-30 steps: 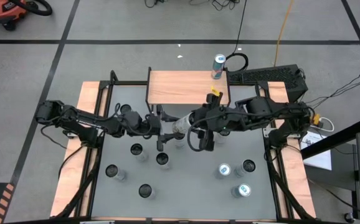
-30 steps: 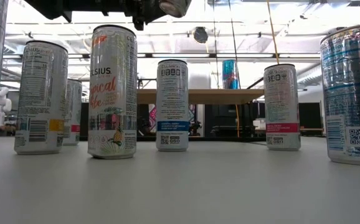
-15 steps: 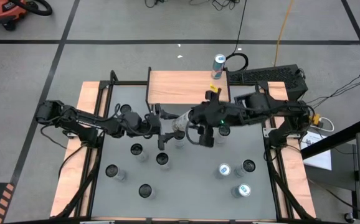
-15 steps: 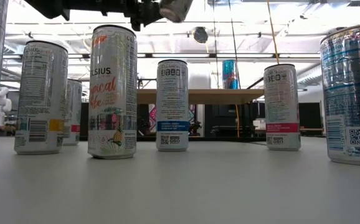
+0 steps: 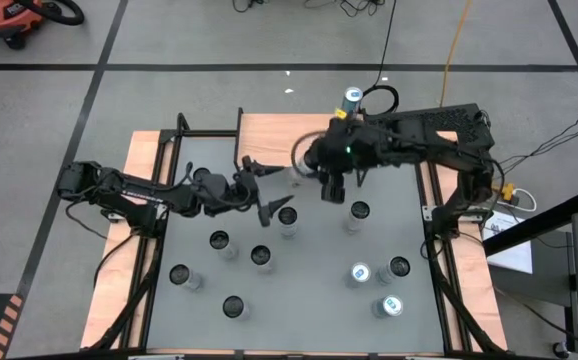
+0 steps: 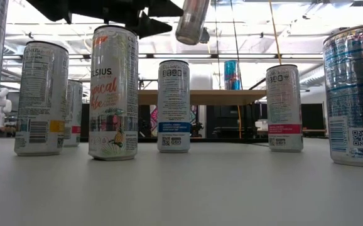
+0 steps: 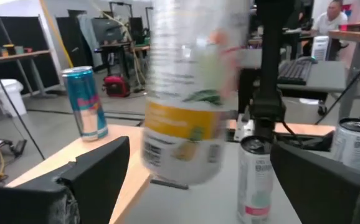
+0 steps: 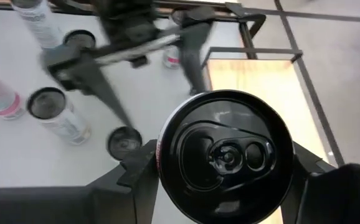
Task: Place canned beverage on shelf
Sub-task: Put the right white yellow soda can on the shelf
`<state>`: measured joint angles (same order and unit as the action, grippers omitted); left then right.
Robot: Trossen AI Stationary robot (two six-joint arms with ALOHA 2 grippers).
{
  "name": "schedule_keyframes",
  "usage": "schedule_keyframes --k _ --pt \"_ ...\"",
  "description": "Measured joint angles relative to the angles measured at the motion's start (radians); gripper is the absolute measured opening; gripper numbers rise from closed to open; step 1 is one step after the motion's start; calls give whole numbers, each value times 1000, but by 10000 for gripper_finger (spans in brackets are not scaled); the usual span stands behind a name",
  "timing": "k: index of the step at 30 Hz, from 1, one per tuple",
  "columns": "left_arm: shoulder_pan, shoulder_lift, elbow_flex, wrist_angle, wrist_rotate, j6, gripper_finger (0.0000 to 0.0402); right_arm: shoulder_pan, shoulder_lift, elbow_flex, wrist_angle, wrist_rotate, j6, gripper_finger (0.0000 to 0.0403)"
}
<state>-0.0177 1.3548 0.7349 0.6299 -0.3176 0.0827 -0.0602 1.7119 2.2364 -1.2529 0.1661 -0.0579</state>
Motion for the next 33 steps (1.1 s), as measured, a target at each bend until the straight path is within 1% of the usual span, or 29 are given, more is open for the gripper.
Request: schedule_keyframes --k 2,6,9,14,18,21,26,33 --pt "0 0 0 -28 -1 -22 390 -44 0 0 -1 -44 -26 188" --pt "-3 -10 -2 -101 0 -53 390 -134 0 0 1 -91 -92 185" --pt "-18 -11 -2 -140 17 -52 390 -196 0 0 2 -93 -132 184" --pt "-32 -14 -2 -145 31 -51 390 -288 9 0 16 -94 -215 184" --pt "-35 -14 -2 -151 32 -51 390 -356 51 1 0 -96 -298 184" --pt "-36 -14 -3 -166 40 -51 390 -395 87 1 -33 -101 -342 185" --pt "-36 -14 -3 -165 55 -50 390 -448 136 1 -70 -147 -359 187" --pt "-35 -14 -3 -167 56 -22 390 -481 160 0 -86 -173 -381 188"
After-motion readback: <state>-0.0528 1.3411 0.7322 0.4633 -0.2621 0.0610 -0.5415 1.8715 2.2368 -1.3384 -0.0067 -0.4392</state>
